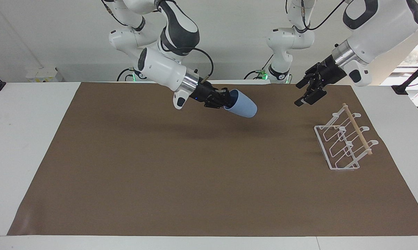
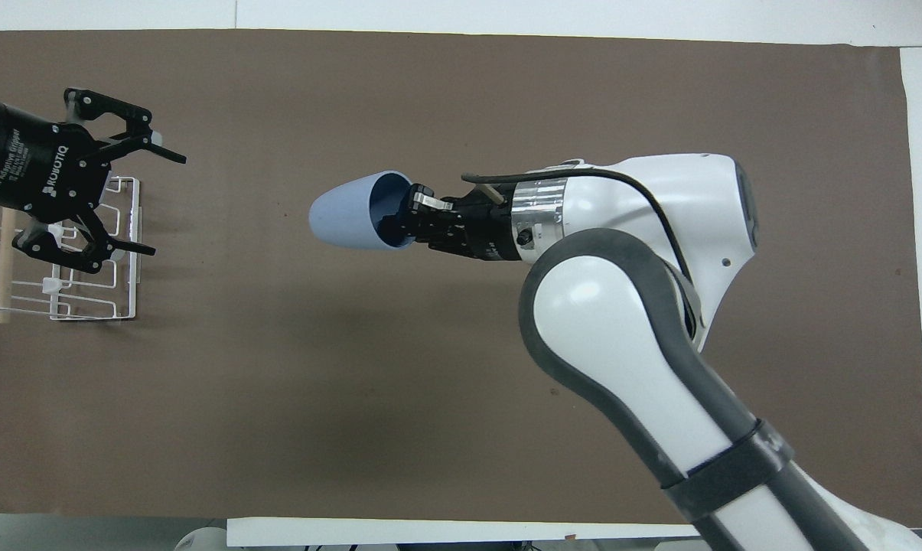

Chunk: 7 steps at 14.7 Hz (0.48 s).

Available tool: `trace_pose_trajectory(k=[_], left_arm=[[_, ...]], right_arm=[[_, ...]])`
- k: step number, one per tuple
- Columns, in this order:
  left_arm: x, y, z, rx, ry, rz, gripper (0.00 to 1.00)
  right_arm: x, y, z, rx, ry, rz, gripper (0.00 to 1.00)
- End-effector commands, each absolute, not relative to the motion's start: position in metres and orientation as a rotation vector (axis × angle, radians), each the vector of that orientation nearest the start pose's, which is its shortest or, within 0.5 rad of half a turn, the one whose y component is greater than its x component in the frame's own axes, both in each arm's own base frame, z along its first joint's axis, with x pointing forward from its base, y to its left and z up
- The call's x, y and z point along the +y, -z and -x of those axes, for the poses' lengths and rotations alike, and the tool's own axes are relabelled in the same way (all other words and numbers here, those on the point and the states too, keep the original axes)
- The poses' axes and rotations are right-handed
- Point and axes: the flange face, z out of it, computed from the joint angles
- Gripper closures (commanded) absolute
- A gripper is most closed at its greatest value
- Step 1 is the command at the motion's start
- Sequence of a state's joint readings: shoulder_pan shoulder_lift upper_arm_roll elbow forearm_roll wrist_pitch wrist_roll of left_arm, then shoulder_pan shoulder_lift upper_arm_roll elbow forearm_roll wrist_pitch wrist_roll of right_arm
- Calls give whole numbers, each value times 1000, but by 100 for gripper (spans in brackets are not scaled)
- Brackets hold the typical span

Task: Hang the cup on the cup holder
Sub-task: 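Lift the cup with the right gripper while the left gripper approaches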

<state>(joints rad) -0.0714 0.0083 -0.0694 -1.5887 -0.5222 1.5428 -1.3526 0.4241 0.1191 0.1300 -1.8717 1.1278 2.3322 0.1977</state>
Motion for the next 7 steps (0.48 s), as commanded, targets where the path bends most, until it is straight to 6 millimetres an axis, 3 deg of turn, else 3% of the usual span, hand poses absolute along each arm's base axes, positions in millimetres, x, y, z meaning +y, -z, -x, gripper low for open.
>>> trace_pose_trajectory(k=[1, 4, 7], left_arm=[[-118, -622, -527, -2109, -889, 2684, 0], [-126, -611, -511, -2185, -1044, 2640, 0], [-161, -596, -508, -2299, -962, 2619, 0]], right_arm=[[348, -493, -519, 407, -103, 2084, 100], [349, -493, -519, 405, -104, 2084, 100], [349, -493, -519, 407, -105, 2083, 100]])
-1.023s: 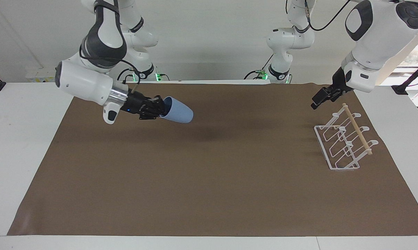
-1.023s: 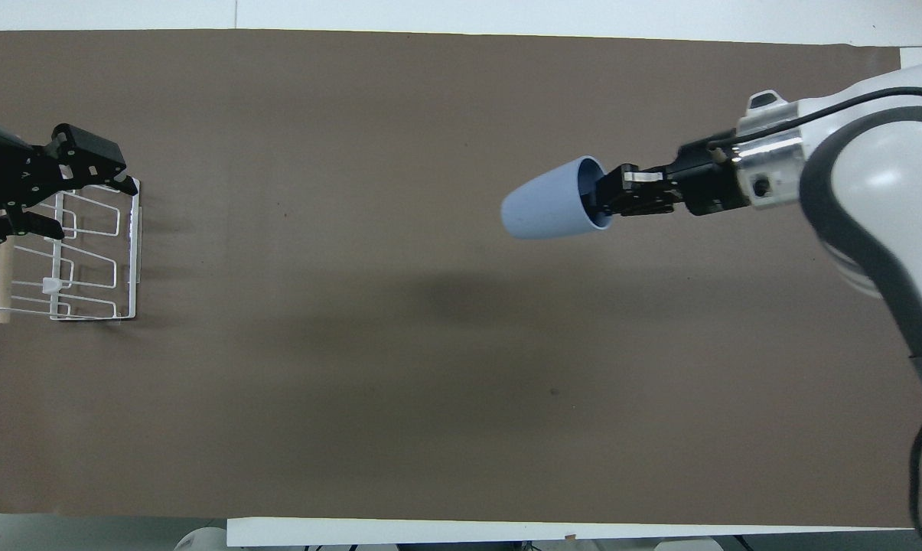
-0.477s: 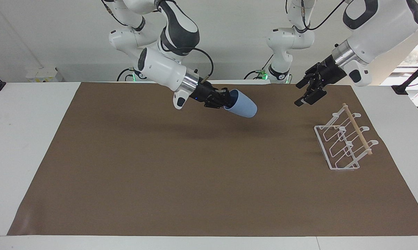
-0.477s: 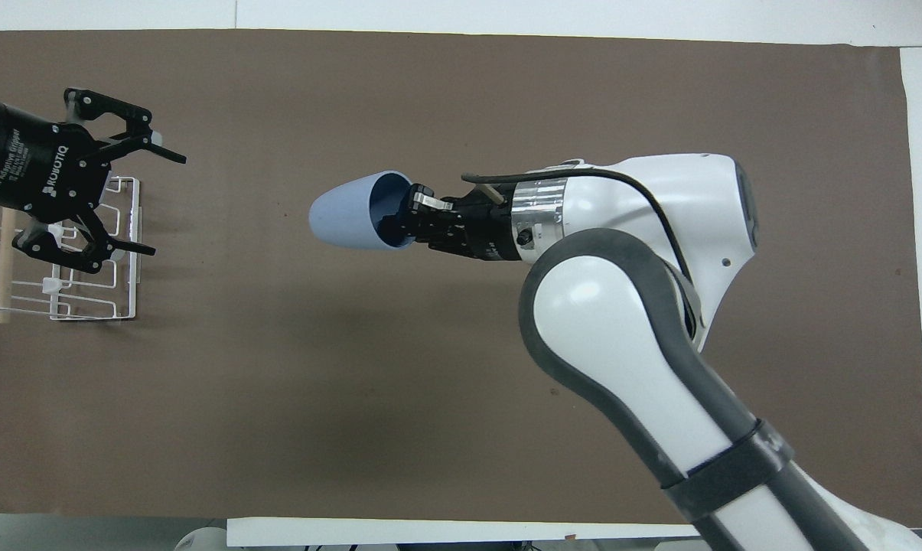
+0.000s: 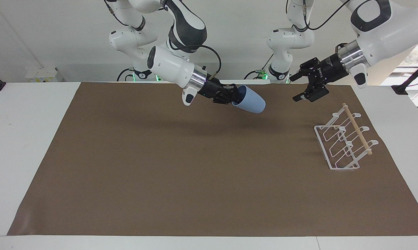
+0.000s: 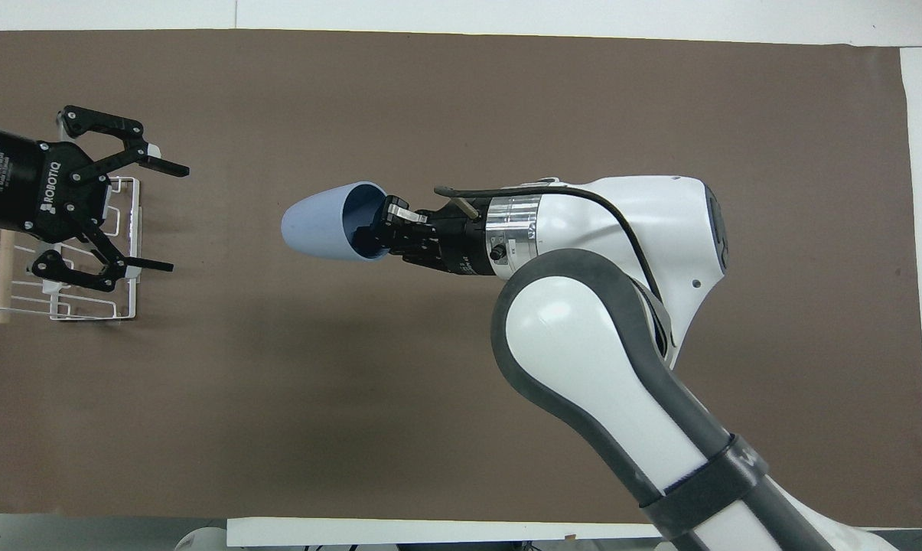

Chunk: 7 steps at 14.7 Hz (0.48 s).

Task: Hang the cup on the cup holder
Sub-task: 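Close the left gripper around the cup's base held by the right gripper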

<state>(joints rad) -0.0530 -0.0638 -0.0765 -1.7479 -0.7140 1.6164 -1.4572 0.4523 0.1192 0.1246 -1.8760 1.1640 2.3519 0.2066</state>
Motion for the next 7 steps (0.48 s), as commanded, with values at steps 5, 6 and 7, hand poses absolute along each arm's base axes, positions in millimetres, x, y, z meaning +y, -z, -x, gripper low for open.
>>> trace_pose_trajectory(k=[5, 6, 7], left_arm=[[-206, -566, -507, -2307, -912, 2644, 0], [-208, -556, -510, -2304, -923, 2625, 0], [-213, -551, -511, -2306, -917, 2627, 0]], right_arm=[[349, -493, -519, 407, -105, 2083, 100], [348, -493, -519, 407, -105, 2083, 100], [348, -493, -519, 407, -105, 2083, 100]])
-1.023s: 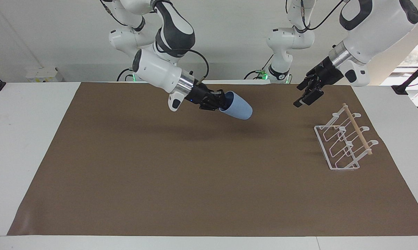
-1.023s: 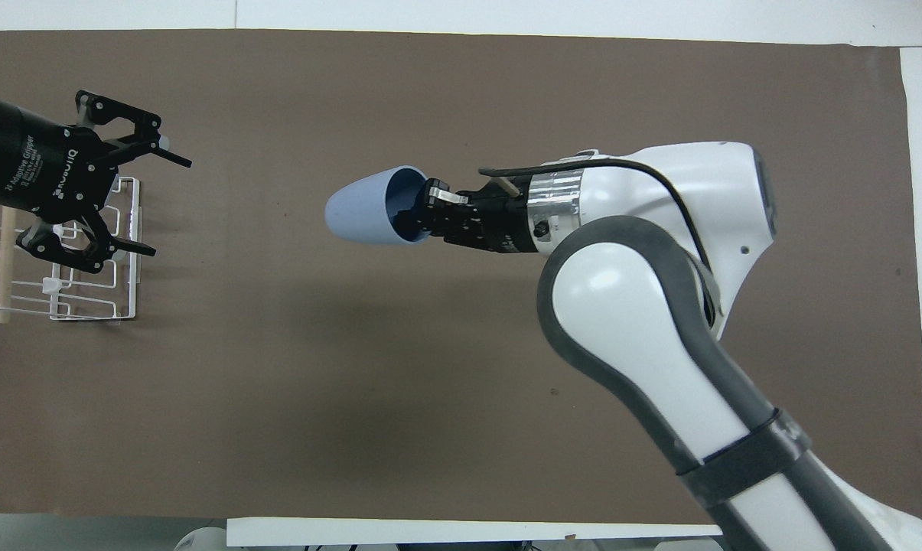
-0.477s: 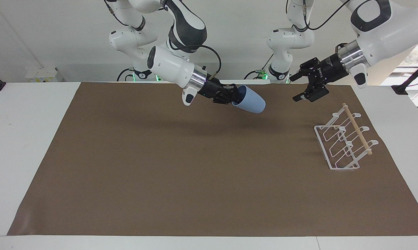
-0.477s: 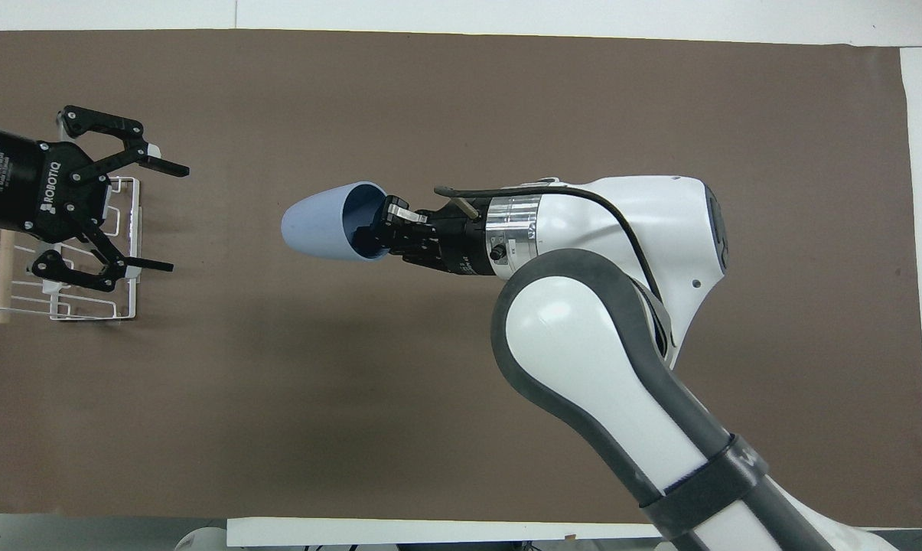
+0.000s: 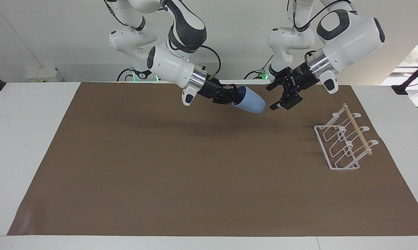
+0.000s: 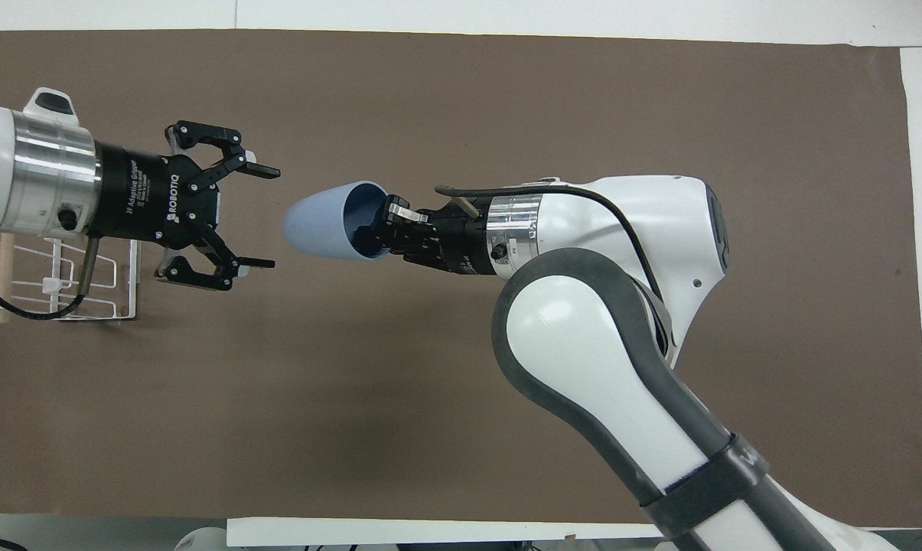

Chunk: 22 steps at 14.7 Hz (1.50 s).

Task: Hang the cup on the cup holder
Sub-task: 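Close the left gripper around the cup's base held by the right gripper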

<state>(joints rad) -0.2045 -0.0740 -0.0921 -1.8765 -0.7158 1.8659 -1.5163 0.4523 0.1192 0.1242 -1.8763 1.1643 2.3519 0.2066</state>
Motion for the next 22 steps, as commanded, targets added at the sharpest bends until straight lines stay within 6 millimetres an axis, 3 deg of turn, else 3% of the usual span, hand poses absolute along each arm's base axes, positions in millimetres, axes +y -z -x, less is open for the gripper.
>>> trace_pose_trajectory(k=[1, 6, 7, 8, 9, 13, 14, 16, 17, 19, 21, 22], left_arm=[[-225, -540, -515, -2302, -924, 2620, 0], [-241, -536, -513, -2308, -924, 2620, 1], [-244, -538, -512, -2303, -920, 2625, 15], [-261, -539, -504, -2217, -884, 2698, 81], [-267, -536, -503, -2214, -846, 2706, 100], [-264, -538, -507, -2287, -850, 2642, 100], [-262, -538, -507, -2290, -852, 2638, 100], [-259, -538, -508, -2310, -863, 2605, 100], [-256, -537, -509, -2332, -872, 2565, 100], [-229, -535, -521, -2422, -860, 2484, 100], [-221, -532, -527, -2433, -793, 2485, 100], [-218, -530, -529, -2411, -723, 2496, 100]], right_arm=[[349, -493, -519, 407, -105, 2083, 100], [348, -493, -519, 408, -104, 2083, 100], [348, -493, -519, 406, -105, 2083, 100], [348, -493, -519, 407, -103, 2083, 100], [348, -494, -519, 406, -102, 2082, 100], [347, -495, -520, 408, -101, 2081, 98], [346, -494, -520, 409, -105, 2081, 89], [346, -495, -522, 412, -93, 2080, 4], [341, -496, -526, 419, -87, 2076, 1], [318, -497, -540, 422, -66, 2084, 1], [280, -502, -556, 354, 14, 2154, 1], [249, -509, -565, 346, 66, 2204, 1]])
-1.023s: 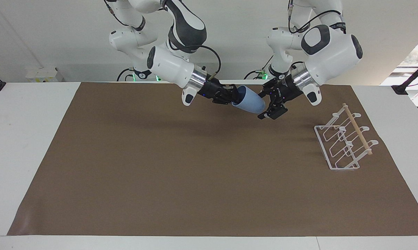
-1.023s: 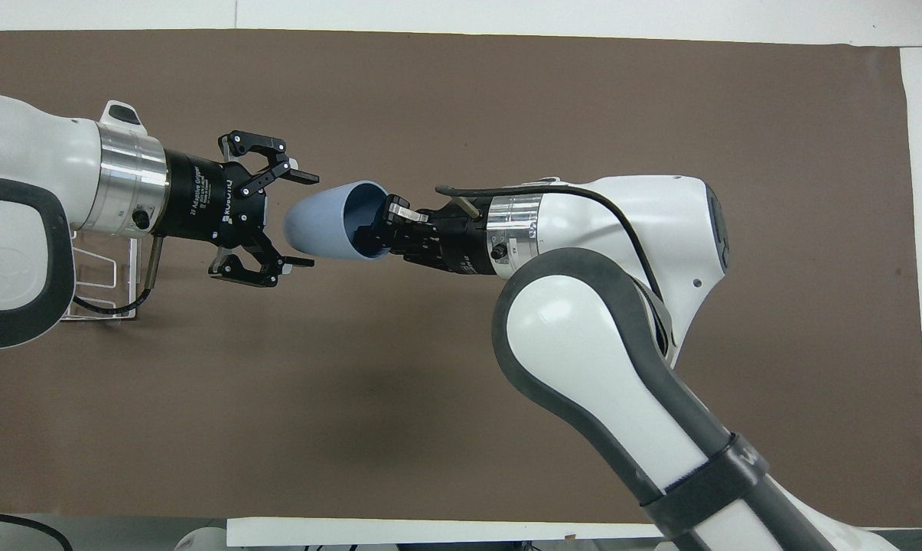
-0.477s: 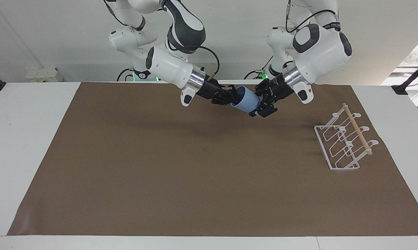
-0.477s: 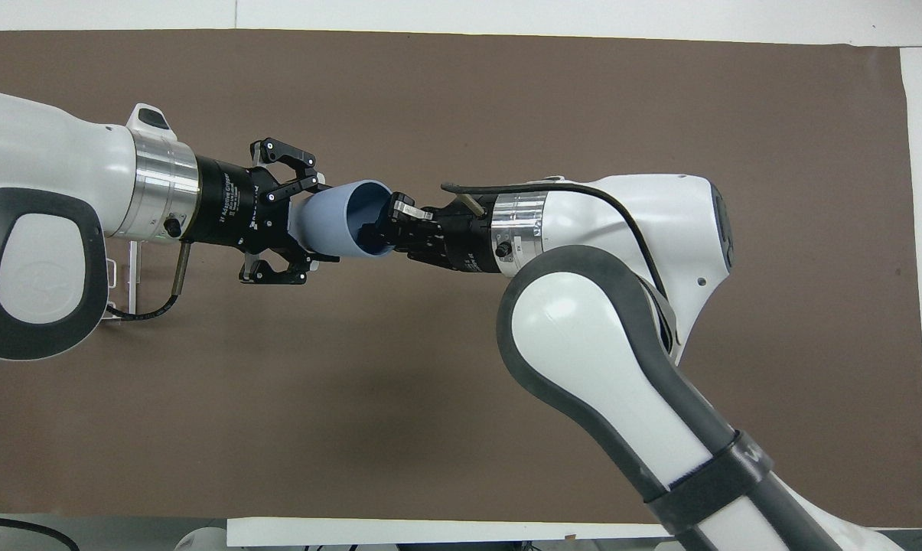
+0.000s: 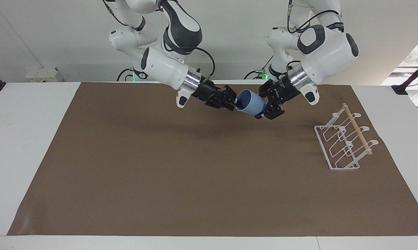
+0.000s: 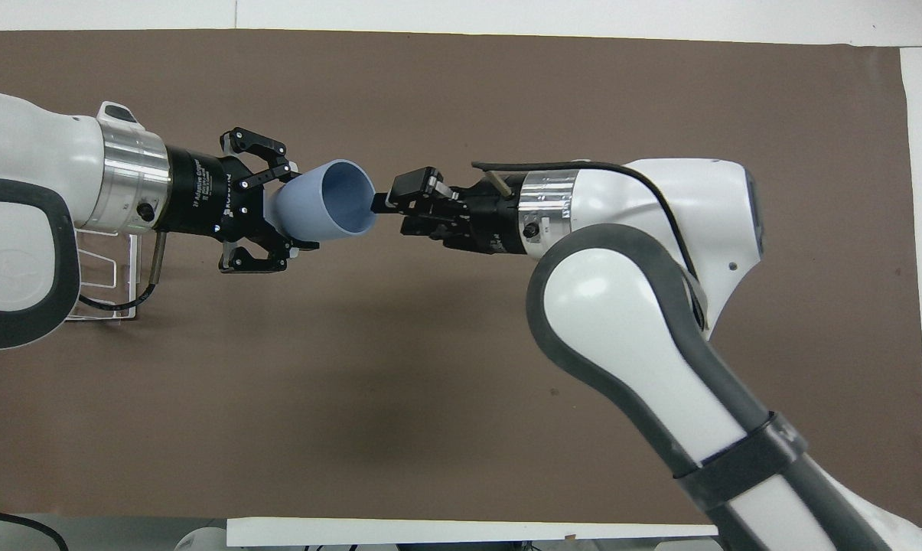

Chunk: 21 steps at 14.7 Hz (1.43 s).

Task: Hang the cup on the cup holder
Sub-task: 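Open the right gripper and withdraw it while the left gripper holds the cup, then carry the cup with the left gripper onto a rack peg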

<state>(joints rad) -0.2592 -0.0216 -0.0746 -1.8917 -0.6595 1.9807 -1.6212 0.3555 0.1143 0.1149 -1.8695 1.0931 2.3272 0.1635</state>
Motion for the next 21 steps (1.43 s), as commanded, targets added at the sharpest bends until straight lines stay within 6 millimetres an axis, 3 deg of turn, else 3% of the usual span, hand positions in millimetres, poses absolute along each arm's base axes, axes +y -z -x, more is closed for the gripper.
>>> trace_pose_trajectory(k=[1, 3, 5, 8, 11, 13, 15, 19, 21], left_arm=[[-214, -529, -531, -2365, -602, 2517, 100], [-205, -519, -535, -2159, -224, 2587, 100], [-200, -515, -538, -2020, -20, 2581, 100], [-193, -499, -533, -1648, 321, 2470, 100], [-181, -485, -537, -1405, 599, 2255, 100], [-171, -501, -552, -1364, 756, 2108, 100], [-162, -511, -559, -1265, 903, 2016, 100], [-155, -509, -579, -1062, 1145, 1853, 99], [-145, -485, -599, -1016, 1235, 1732, 98]], right_arm=[[225, -514, -571, 340, 101, 2252, 1], [179, -524, -577, 319, 129, 2350, 1], [148, -532, -582, 254, 157, 2500, 1], [98, -539, -583, 139, 146, 2806, 1], [55, -583, -572, 57, 3, 3108, 1], [24, -614, -554, 130, -77, 3139, 1], [10, -648, -526, 171, -115, 3151, 1], [-7, -642, -521, 113, -198, 3231, 1], [-19, -648, -523, 37, -240, 3226, 1]])
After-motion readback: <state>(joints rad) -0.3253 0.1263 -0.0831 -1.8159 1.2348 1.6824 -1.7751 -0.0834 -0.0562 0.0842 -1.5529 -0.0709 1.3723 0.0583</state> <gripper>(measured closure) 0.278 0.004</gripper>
